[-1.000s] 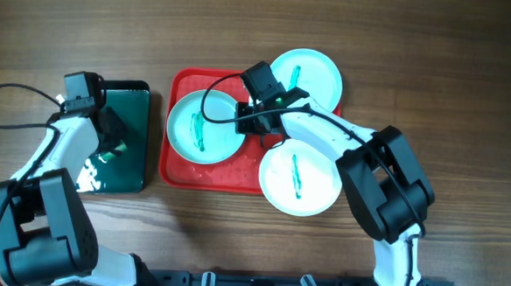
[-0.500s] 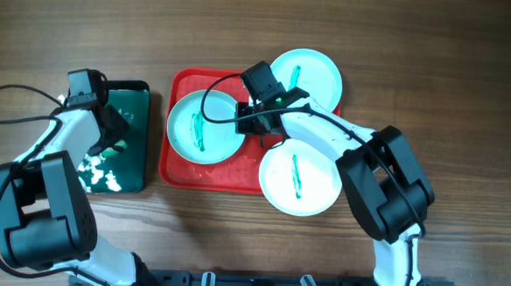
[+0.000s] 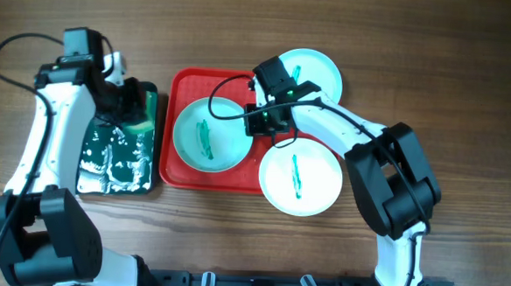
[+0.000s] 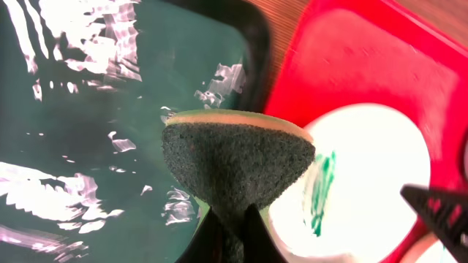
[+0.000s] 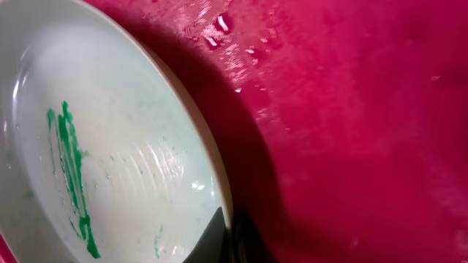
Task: Clean dirty plates on tray and stack at the side
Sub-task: 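Grasp the green sponge in the black tray with the left gripper, then scrub the held plate with the sponge in the left gripper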
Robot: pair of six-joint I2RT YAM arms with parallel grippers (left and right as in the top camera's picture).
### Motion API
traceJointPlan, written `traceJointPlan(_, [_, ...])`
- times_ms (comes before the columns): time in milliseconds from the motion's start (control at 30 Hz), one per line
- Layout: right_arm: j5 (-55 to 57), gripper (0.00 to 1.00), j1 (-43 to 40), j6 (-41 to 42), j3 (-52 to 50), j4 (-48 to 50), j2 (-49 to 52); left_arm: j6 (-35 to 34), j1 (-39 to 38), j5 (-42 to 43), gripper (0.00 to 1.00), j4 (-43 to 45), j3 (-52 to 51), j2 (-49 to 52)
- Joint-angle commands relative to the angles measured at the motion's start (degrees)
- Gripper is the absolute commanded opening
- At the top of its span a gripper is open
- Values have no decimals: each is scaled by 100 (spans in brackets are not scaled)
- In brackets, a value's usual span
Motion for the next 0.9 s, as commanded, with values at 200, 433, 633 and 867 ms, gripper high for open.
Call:
traceJointPlan(200, [-297,4,-81,-105,-15,13,-79,98,-1322,190,4,750,-302,837])
traceJointPlan(433, [-341,4,-81,-94,-15,72,-76,59,-1884,157,4,1864,-927,1777])
traceJointPlan(633, [-667,4,-103,52,-15,271,186,1106,-2028,2874,4,634,-957,2133])
traceJointPlan(867, [-684,4,-107,44,-15,286,186,-990,-2096,-363,4,909,-955,2133])
